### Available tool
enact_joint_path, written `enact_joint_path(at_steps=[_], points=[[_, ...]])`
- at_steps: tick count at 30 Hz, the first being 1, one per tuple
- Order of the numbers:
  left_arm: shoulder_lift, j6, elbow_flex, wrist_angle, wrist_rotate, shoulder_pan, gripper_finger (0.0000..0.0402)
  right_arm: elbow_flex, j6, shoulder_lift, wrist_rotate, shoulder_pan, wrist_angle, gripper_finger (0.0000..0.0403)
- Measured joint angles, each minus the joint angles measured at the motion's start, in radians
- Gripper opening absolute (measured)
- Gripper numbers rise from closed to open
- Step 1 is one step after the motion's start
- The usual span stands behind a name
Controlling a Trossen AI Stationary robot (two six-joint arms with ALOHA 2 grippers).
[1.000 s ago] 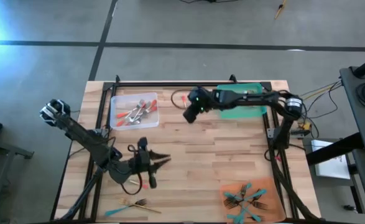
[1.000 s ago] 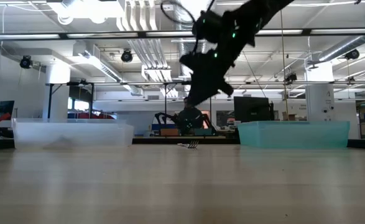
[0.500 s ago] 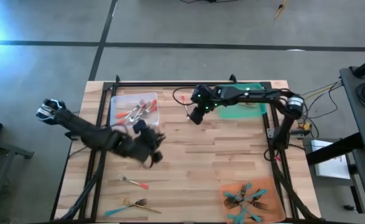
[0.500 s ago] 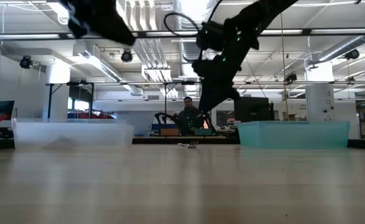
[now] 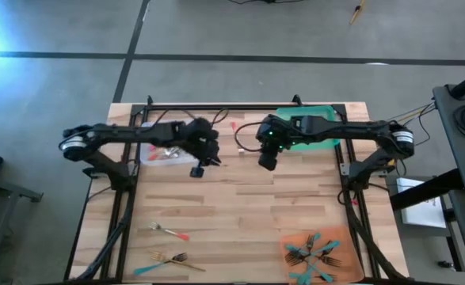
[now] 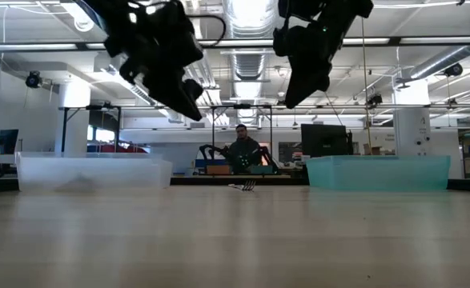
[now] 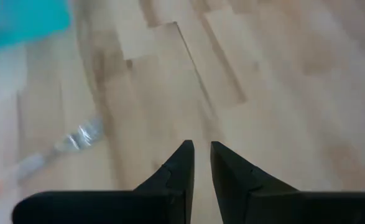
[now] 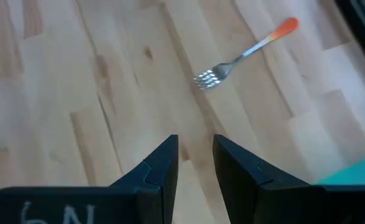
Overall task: Sort silverware by color (type)
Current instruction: Put the orange fork into the white bin
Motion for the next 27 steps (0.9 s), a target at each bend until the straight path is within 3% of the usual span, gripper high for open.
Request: enact_joint_path(at_steps=[2, 5, 9, 11, 13, 17, 20, 23, 27], points=[[0.051, 0.173, 0.031, 0.001, -0.005, 0.034, 0.0037, -0.016, -0.017, -0.02, 0.003, -0.004, -0.006, 0.0093], [0.14, 0.35, 0.101, 0.001, -0.157, 0.058, 0.0037, -0.04, -0.031, -0.04, 0.025, -0.01, -0.029, 0.0093], [0.289, 0.339, 0.258, -0.046, -0.491, 0.065, 0.0037, -0.076, -0.06, -0.062, 0.073, -0.015, -0.042, 0.0093], [0.376, 0.299, 0.375, -0.153, -0.563, 0.076, 0.0037, -0.092, -0.07, -0.07, 0.095, -0.018, -0.044, 0.0093], [0.463, 0.285, 0.499, -0.314, -0.52, 0.09, 0.0037, -0.105, -0.072, -0.075, 0.107, -0.024, -0.051, 0.0093], [0.636, 0.269, 0.731, -0.602, -0.296, 0.124, 0.0037, -0.129, -0.084, -0.09, 0.111, -0.041, -0.055, 0.0093], [0.746, 0.246, 0.864, -0.731, -0.286, 0.141, 0.0037, -0.154, -0.095, -0.103, 0.115, -0.056, -0.06, 0.0093], [0.787, 0.187, 0.917, -0.718, -0.283, 0.156, 0.0037, -0.171, -0.099, -0.118, 0.142, -0.067, -0.062, 0.0093], [0.774, 0.207, 0.891, -0.667, -0.248, 0.165, 0.0036, -0.189, -0.115, -0.135, 0.223, -0.074, -0.063, 0.0093]])
